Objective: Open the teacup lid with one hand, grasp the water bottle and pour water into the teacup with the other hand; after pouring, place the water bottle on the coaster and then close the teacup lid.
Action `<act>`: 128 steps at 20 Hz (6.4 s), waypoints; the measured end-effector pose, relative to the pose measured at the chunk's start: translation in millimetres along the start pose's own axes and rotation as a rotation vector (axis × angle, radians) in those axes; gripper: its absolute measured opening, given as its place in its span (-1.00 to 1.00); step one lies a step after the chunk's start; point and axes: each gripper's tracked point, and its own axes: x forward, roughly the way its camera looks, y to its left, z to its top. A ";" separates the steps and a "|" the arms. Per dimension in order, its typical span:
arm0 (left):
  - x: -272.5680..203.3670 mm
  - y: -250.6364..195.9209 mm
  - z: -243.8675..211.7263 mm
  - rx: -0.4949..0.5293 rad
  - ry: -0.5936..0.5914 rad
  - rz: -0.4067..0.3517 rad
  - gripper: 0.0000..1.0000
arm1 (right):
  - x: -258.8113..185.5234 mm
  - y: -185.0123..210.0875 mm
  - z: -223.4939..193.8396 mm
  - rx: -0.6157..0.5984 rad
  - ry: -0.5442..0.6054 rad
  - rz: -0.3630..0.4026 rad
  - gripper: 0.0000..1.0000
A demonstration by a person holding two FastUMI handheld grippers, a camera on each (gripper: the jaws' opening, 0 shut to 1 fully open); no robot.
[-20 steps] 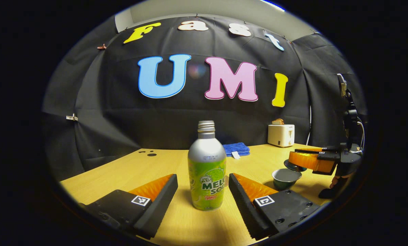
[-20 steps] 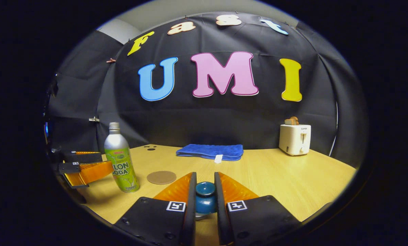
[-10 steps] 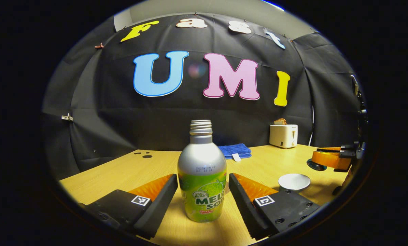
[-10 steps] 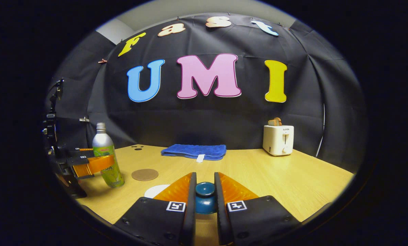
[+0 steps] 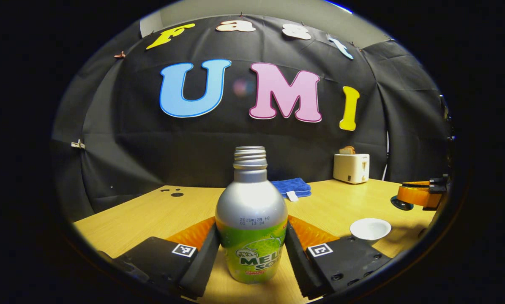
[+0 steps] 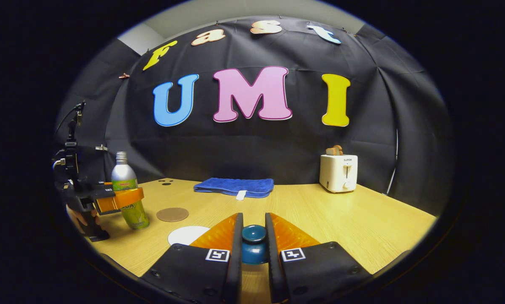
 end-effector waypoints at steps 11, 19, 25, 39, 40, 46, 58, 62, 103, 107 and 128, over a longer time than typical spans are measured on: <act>12.3 -21.1 12.7 0.671 0.061 -0.010 0.59 | 6.4 -33.4 1.7 0.000 -0.003 -0.045 -0.41; 16.3 -56.3 2.1 1.171 0.081 -0.111 0.58 | 4.0 -50.5 2.5 0.000 -0.003 -0.056 -0.41; 17.5 -71.2 -4.7 1.496 0.094 -0.172 0.58 | 2.9 -52.9 2.8 0.001 -0.002 -0.045 -0.41; 18.2 -72.2 8.7 1.869 0.135 -0.234 0.58 | 3.3 -54.1 3.0 0.000 -0.002 -0.044 -0.41; 18.2 -69.8 7.9 1.888 0.144 -0.234 0.58 | 3.7 -53.6 3.1 0.000 -0.002 -0.044 -0.41; 16.2 -64.2 13.2 1.951 0.161 -0.227 0.58 | 3.4 -53.9 2.6 0.000 -0.002 -0.044 -0.41; 16.2 -74.2 27.8 2.107 0.147 -0.253 0.58 | 3.3 -53.7 3.2 0.001 -0.002 -0.042 -0.41; 15.4 -82.0 38.0 2.176 0.116 -0.255 0.58 | 3.4 -52.4 2.5 0.001 0.000 -0.029 -0.41; 15.6 -80.8 58.8 1.484 0.079 -0.230 0.58 | 2.1 -54.0 2.4 0.001 -0.001 -0.048 -0.41; 16.8 -67.3 71.9 0.970 0.087 -0.159 0.58 | 2.3 -55.3 2.2 0.000 -0.001 -0.055 -0.41; 91.0 -14.1 13.8 -0.072 0.005 -0.107 0.63 | 2.1 -57.8 1.7 0.000 -0.003 -0.089 -0.41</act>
